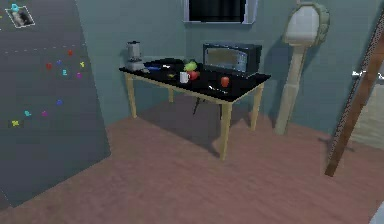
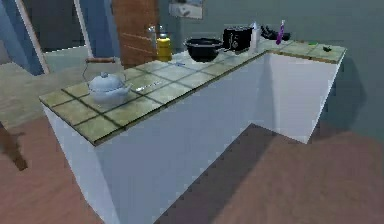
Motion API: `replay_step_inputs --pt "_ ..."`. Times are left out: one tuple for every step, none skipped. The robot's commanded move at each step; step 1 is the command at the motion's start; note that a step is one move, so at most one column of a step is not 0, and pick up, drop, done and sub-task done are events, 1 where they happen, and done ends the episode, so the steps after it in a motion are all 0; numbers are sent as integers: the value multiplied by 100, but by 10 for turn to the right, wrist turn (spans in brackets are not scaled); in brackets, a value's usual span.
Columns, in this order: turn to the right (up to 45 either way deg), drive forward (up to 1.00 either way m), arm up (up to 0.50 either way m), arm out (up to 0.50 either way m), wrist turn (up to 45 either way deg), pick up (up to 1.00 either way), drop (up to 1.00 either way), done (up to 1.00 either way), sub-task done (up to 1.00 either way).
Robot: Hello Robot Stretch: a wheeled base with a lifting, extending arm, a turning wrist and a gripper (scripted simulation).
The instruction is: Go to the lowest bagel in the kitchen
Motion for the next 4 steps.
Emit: replay_step_inputs --pt "0 15 0 0 0 0 0 0 0" --pt "-180 0 0 0 0 0 0 0 0" --pt "0 100 0 0 0 0 0 0 0" --pt "0 65 0 0 0 0 0 0 0"
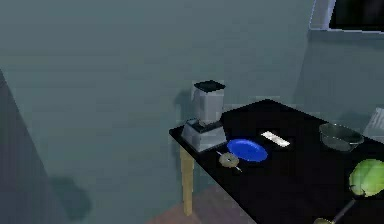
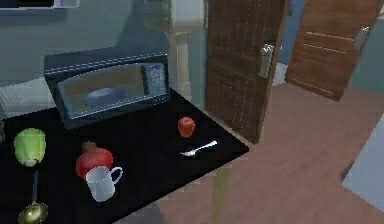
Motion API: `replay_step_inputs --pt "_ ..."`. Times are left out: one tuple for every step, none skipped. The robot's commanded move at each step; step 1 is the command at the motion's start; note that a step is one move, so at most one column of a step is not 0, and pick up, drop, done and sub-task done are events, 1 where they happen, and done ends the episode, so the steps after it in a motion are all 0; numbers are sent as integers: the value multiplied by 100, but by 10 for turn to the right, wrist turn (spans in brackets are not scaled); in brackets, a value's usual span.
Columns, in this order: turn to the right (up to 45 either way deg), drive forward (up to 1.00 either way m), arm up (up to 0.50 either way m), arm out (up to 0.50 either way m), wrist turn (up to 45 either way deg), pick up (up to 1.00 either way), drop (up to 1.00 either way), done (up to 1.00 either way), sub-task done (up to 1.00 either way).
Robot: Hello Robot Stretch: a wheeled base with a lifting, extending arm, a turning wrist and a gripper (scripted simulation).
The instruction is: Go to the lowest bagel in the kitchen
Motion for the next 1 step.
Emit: replay_step_inputs --pt "120 0 0 0 0 0 0 0 0"
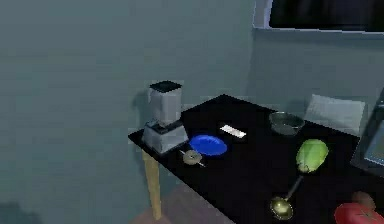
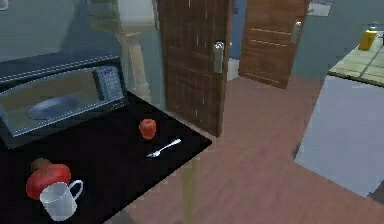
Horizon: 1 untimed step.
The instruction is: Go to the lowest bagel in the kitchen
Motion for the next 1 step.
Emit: replay_step_inputs --pt "0 0 0 0 0 0 0 100 0"
